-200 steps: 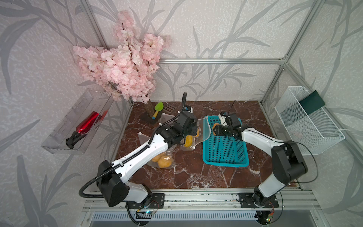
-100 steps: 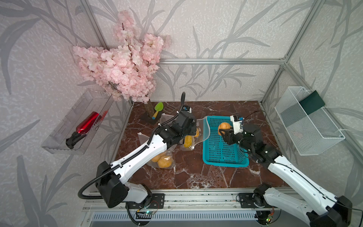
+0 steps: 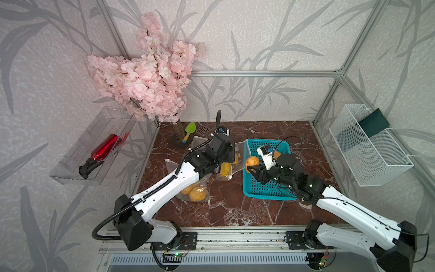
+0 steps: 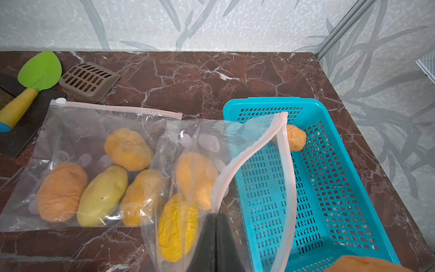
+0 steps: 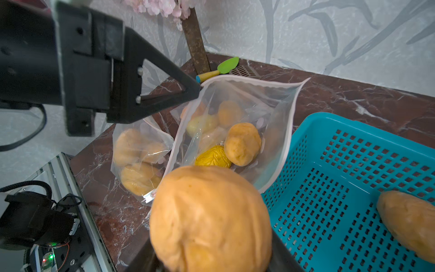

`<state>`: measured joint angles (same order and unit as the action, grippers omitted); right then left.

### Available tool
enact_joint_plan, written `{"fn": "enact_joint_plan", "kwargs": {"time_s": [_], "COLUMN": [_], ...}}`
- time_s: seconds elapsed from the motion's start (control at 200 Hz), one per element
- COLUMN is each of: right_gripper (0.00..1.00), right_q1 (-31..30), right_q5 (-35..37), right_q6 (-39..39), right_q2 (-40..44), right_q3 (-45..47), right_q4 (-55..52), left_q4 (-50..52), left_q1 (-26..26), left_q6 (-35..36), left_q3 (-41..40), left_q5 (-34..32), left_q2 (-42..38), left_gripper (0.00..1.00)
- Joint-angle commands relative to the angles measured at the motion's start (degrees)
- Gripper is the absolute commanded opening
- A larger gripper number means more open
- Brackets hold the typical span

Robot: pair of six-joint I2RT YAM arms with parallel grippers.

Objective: Put the potatoes into a zipper bag and zip it
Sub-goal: Place the potato into the zipper food storage bag.

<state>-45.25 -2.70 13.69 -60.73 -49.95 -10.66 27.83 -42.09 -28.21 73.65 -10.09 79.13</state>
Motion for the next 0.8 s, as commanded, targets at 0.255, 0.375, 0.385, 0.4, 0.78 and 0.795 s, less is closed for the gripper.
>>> {"fn": "enact_joint_plan", "kwargs": {"time_s": [0.255,0.375,0.385,0.4,0.78,0.795], "right_gripper": [0.29,0.31,0.32,0.33,0.61,0.64], "right_q1": [-1.28,-1.24,-1.24,-1.24,-1.02,-1.06], "right_q5": [0.46,2.97,3.18,3.46,6.26,6.3], "right_q6": [-2.14,-2.0,-2.07,-2.09,-2.18,-2.18], "right_q2": [-10.24,-12.83,-13.08,-13.47,-22.13,-22.34], "right_q3": [-6.62,-7.66,-7.82,-8.04,-14.22,-14.29], "right_q4": [-0.06,-0.06,-0.09,-0.15,-1.64,-1.73], "left_q4": [-0.33,-0.33,-0.33,-0.36,-0.07,-0.06], "left_q1": [0.25,0.21,0.24,0.25,0.24,0.25], "left_q6": [-0.23,-0.24,-0.24,-0.27,-0.2,-0.22], "left_q3": [-0.09,0.09,0.03,0.08,0.01,-0.04], "left_q5": [0.13,0.52,0.49,0.49,0.86,0.85], "left_q2": [-0.94,-0.71,-0.71,-0.71,-1.07,-1.15], "left_gripper": [0.0,0.0,0.0,0.0,0.0,0.0]}}
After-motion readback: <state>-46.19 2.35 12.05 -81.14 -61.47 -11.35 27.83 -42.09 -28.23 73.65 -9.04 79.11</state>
